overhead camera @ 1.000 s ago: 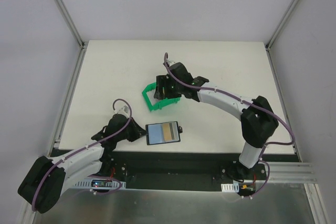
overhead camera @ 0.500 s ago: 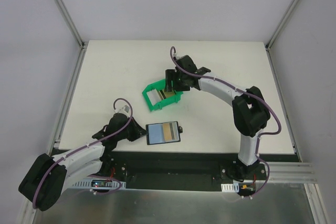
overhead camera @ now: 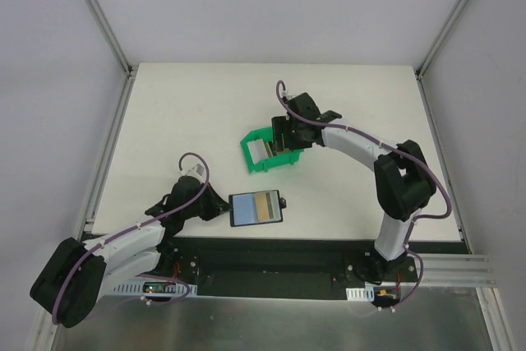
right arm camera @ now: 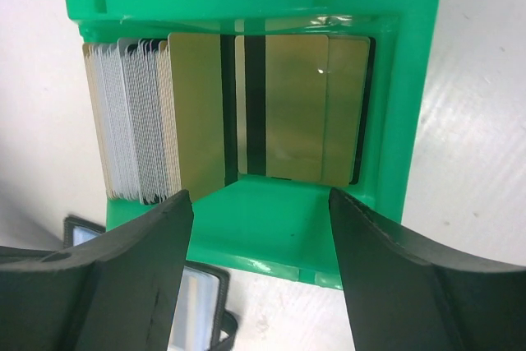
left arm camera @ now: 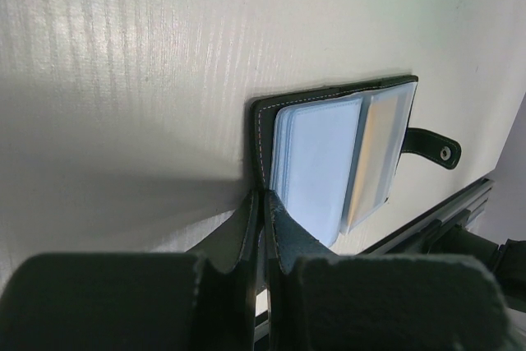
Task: Put the credit cards into the card holder
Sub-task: Move the storage box to the center of the board.
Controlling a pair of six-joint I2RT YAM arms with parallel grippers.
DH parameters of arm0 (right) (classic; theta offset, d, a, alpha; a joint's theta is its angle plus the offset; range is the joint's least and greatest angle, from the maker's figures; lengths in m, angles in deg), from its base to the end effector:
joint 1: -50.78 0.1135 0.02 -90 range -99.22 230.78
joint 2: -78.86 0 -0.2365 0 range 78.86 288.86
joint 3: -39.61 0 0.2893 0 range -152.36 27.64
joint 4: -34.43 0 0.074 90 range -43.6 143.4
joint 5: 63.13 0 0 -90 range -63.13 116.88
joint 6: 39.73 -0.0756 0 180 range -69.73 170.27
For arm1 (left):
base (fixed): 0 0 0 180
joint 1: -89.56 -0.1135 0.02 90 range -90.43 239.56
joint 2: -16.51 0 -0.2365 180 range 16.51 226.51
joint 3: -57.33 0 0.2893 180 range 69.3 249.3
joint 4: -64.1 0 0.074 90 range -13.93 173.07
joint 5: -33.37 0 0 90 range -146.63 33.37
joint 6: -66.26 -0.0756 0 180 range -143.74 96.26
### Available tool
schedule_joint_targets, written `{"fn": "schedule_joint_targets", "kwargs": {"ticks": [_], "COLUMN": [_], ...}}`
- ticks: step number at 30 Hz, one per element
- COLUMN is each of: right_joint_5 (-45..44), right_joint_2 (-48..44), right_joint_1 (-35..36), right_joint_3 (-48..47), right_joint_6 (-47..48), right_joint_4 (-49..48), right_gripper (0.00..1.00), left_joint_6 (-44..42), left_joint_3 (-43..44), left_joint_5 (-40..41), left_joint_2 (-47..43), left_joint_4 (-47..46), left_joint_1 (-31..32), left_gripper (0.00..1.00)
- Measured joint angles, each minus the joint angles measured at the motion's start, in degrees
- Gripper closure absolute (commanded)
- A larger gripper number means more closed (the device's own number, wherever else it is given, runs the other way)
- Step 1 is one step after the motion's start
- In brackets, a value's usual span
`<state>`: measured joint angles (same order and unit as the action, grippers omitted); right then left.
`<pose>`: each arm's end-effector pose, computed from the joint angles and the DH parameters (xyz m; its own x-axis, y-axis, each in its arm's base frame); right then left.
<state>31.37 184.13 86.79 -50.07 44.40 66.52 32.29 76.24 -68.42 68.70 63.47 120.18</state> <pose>0.3698 0.2761 0.1535 -0.6593 -0.3531 -0.6638 -0.5644 0.8158 0.1266 0.1999 -0.1363 0.0617 -0.7957 -0.4724 -0.3790 -0.0237 0.6496 -0.7599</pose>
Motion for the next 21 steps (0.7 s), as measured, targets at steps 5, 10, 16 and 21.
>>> {"fn": "schedule_joint_targets", "kwargs": {"ticks": [5,10,16,21], "right_joint_5": [-0.9,-1.1,-0.5,1.4], "right_joint_2": [-3.0,-6.1,-8.5,-8.7], "right_joint_1": [-1.3,-2.4,-5.5,-8.3], "right_joint_3": [4.0,7.9,10.6,10.6], "right_joint_6": [2.1,4.6,7.7,9.7], "right_joint_4": [0.2,0.2,-0.1,-0.2], "right_gripper": [0.30,0.30,0.29,0.29], "left_joint_6": [0.0,0.0,0.0,0.0], "left_joint_3": [0.0,0.0,0.0,0.0], "left_joint_5": [-0.1,-0.2,-0.2,-0.7], "left_joint_2": [0.0,-0.1,-0.1,0.0], "left_joint_4": [0.0,0.0,-0.1,-0.2], "left_joint_1": [0.0,0.0,0.0,-0.1], "left_gripper": [1.00,1.00,1.00,1.00]}}
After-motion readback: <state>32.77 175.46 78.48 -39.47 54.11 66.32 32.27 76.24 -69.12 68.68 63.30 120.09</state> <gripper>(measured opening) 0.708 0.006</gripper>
